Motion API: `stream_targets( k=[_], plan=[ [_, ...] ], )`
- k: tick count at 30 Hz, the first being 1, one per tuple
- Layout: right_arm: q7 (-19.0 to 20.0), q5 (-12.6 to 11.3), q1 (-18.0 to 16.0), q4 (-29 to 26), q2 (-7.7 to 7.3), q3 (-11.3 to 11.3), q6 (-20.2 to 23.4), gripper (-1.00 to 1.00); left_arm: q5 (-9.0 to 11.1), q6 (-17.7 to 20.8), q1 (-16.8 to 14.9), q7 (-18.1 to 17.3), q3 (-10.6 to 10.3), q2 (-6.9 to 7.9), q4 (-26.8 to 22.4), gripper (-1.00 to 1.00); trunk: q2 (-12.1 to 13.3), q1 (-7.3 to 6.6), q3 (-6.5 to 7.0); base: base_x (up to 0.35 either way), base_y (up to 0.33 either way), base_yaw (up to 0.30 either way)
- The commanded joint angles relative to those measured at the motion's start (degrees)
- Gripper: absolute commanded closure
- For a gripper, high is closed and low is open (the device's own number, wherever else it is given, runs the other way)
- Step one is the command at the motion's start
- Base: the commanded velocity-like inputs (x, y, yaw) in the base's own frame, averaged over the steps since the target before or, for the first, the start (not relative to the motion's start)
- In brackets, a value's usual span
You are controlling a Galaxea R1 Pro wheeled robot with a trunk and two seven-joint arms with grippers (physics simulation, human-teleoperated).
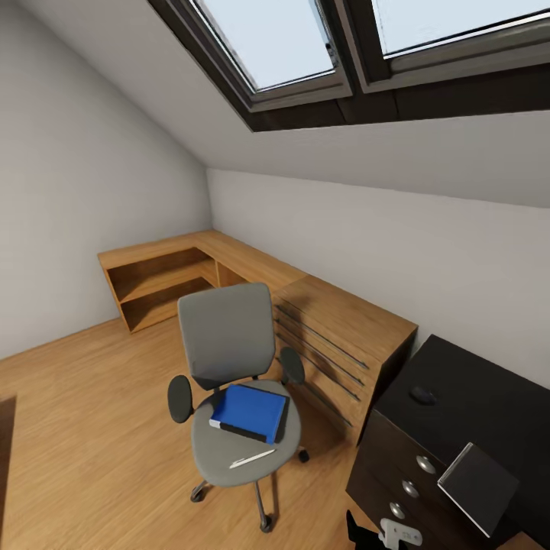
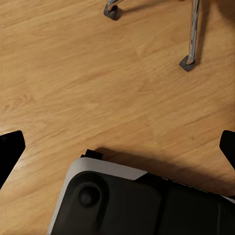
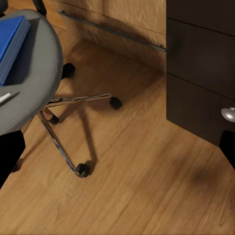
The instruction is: In the bedroom, organize the workspace by keeping the computer under the desk, ensuring the monitor is on the desk, placing the keyboard on the desk next to the monitor, placing the mouse on the desk next to the keyboard, moving the folder from the swivel chair onto the desk next to the mouse, stacking the notebook on top of the folder with the pen on top of the notebook, and positioning the swivel chair next to the desk.
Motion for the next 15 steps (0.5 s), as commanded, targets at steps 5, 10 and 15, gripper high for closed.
stream_targets(
  k=[5,10,15],
  plan=[
    [0.5,-0.51,-0.06,-0.15,-0.05,0.08,0.02,-1.0,0.49,-0.25,-0.04,0.05,-0.38,0.03,0.04,-1.0,-0.12,0.03,-0.12,0.0,0.0,0.0],
    [-0.26,0.72,-0.26,-1.05,-0.03,0.48,1.55,-1.0,0.49,-0.25,-0.06,0.05,-0.34,0.04,0.04,-1.0,-0.12,0.03,-0.12,0.0,0.0,0.0],
    [-3.64,5.77,-0.5,-5.22,0.06,0.98,8.34,-1.0,0.49,-0.25,-0.05,0.05,-0.3,0.04,0.04,-1.0,-0.12,0.03,-0.12,0.0,0.0,0.0]
  ],
)
